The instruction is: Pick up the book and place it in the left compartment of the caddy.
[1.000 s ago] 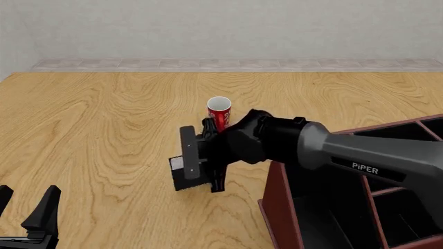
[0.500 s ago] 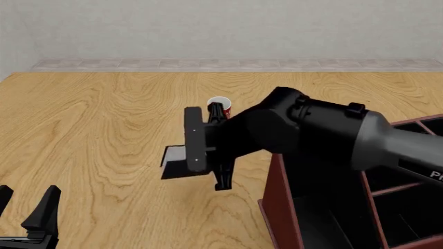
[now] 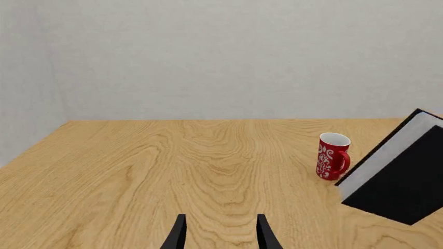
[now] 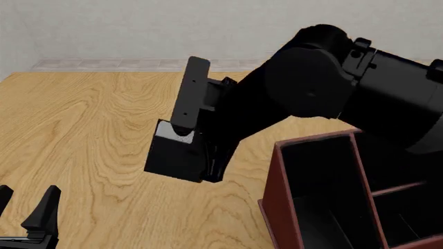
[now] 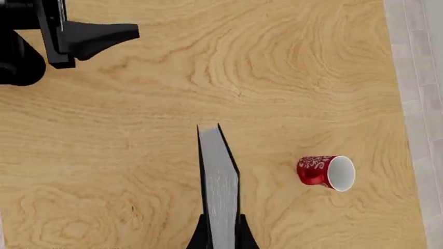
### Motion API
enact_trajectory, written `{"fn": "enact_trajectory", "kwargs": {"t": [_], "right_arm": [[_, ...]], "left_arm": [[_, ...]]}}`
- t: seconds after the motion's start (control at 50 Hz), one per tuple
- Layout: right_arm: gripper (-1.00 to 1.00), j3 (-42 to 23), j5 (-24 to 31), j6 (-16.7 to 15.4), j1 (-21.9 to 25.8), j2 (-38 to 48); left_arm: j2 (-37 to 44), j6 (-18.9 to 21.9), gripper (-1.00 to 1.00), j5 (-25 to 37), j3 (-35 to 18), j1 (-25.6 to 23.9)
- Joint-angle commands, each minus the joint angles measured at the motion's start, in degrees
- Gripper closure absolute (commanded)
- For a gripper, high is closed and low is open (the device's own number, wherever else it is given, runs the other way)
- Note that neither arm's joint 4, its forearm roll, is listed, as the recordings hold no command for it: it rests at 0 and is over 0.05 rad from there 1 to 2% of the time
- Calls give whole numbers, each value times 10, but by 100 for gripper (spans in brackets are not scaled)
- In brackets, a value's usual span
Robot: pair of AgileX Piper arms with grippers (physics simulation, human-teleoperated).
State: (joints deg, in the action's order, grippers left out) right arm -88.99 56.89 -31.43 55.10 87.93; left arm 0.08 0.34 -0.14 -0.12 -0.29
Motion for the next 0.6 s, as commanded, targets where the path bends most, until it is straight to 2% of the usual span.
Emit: {"fn": "enact_trajectory", "kwargs": {"t": [0.02, 0.04, 0.18, 0.2, 0.26, 0.32, 0.52, 0.58, 0.6], "right_arm": [[100, -45, 72, 107, 15, -13], [100, -47, 81, 122, 18, -16], [100, -55, 109, 154, 14, -30], [100, -54, 119, 169, 8, -35], [100, -57, 127, 180, 7, -40], [100, -57, 130, 208, 14, -45], [100, -24, 130, 232, 4, -84], [100, -21, 130, 251, 10, -89], [100, -26, 130, 277, 18, -90]], "left_arm": [[0, 0, -100, 1, -1, 0], [0, 0, -100, 1, -1, 0], [0, 0, -100, 1, -1, 0], [0, 0, -100, 1, -1, 0], [0, 0, -100, 1, -1, 0], [0, 0, -100, 1, -1, 0], [0, 0, -100, 1, -1, 0], [0, 0, -100, 1, -1, 0], [0, 0, -100, 1, -1, 0]]}}
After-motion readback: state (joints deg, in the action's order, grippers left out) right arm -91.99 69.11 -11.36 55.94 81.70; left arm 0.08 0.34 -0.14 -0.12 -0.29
